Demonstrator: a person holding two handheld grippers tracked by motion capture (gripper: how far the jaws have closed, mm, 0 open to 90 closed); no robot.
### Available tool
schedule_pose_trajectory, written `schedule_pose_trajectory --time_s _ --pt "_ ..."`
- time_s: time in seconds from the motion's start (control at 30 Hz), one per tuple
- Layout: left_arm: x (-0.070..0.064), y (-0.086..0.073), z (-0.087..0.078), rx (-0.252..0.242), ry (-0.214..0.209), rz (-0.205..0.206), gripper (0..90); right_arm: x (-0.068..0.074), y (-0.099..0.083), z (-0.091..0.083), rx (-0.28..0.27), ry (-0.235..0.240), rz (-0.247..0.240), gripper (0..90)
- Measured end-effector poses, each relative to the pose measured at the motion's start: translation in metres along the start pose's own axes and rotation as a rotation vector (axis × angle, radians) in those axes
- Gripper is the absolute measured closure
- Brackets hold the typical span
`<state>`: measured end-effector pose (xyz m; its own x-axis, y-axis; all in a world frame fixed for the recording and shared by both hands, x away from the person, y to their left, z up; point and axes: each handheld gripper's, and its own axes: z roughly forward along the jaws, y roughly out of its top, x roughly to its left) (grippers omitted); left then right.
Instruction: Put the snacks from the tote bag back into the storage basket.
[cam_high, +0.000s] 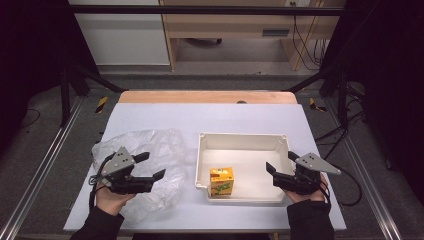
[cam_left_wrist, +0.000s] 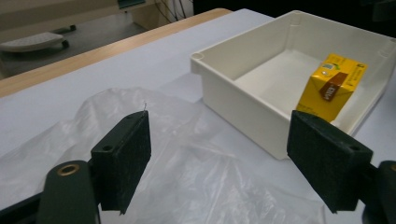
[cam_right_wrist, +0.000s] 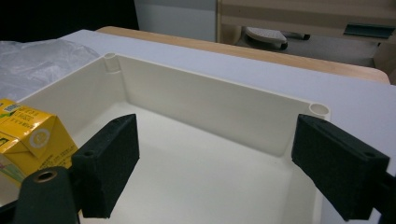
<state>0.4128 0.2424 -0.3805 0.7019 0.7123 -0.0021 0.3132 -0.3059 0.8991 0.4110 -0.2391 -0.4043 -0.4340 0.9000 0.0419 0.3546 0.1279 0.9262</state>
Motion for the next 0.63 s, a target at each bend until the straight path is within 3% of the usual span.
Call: schedule_pose_trajectory --time_s 0.03,0.17,0.23,0.43,0.63 --pt "0.006 -0.007 -0.006 -0.011 0.021 -0.025 21.6 -0.001 0.000 0.000 0.001 -0.002 -0.001 14.9" --pt "0.013 -0.018 -0.013 -0.013 0.057 -0.054 21.6 -0.002 -0.001 -0.001 0.002 -0.004 -0.002 14.5" --pt "0.020 -0.029 -0.017 -0.013 0.081 -0.086 21.8 -0.002 -0.001 -0.001 0.005 -0.006 0.000 13.9" --pt "0.030 -0.046 -0.028 -0.014 0.136 -0.117 21.1 -0.003 -0.002 -0.001 0.015 -0.011 -0.009 12.8" --pt "0.039 -0.057 -0.037 -0.035 0.165 -0.155 21.0 -0.002 -0.004 0.001 0.033 -0.019 -0.018 11.8"
